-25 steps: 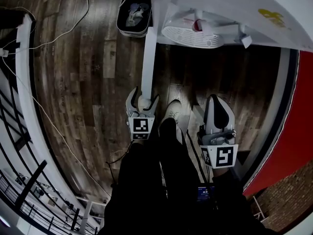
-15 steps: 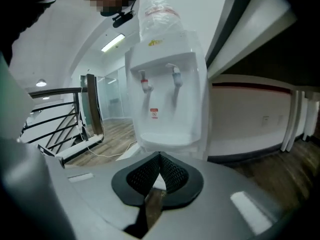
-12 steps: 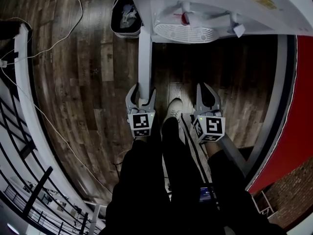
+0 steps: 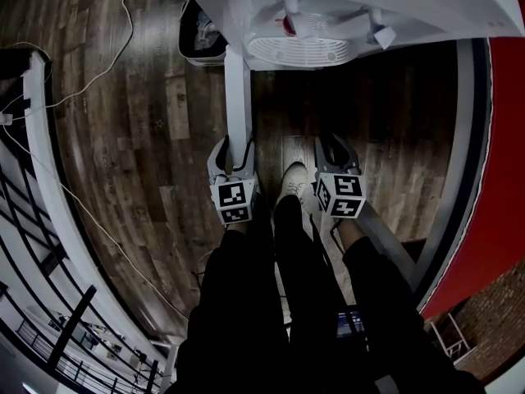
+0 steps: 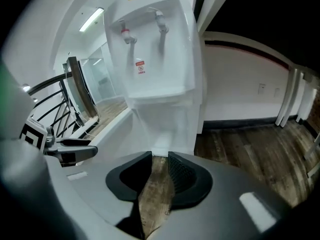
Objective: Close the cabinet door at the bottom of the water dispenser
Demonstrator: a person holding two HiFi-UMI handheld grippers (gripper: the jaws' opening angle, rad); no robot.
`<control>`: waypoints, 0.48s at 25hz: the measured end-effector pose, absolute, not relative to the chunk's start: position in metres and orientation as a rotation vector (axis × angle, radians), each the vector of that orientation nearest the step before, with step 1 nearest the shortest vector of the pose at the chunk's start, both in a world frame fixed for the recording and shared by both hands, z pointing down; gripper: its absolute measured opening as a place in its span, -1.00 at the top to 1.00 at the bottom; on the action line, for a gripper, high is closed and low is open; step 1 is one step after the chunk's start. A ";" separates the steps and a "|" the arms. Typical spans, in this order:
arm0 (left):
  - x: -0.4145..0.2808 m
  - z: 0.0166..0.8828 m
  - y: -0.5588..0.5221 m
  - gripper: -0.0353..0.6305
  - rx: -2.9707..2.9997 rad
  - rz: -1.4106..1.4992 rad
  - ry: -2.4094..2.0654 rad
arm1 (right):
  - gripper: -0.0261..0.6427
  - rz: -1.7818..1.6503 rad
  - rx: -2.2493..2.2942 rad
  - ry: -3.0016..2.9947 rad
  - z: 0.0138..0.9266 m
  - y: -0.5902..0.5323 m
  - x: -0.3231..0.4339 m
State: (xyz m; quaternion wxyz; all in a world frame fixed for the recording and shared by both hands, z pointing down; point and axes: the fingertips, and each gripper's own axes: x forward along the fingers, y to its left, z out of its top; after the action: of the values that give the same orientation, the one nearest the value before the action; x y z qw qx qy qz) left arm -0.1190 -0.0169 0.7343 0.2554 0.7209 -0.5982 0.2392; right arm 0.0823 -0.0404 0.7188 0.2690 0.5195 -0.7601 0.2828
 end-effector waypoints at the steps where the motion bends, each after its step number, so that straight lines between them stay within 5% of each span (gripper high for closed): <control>1: -0.119 0.735 -0.017 0.20 1.955 0.655 -1.625 | 0.62 0.757 1.395 -2.055 0.718 -0.040 0.081; 12: -0.096 0.733 -0.016 0.14 1.922 0.666 -1.533 | 0.67 0.811 1.431 -2.012 0.719 -0.033 0.098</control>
State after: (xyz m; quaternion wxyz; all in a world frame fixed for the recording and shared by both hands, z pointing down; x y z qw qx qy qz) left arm -0.0962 -0.0161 0.7333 0.2927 0.7216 -0.5755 0.2500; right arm 0.0981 -0.0329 0.7194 0.2683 0.5304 -0.7459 0.3005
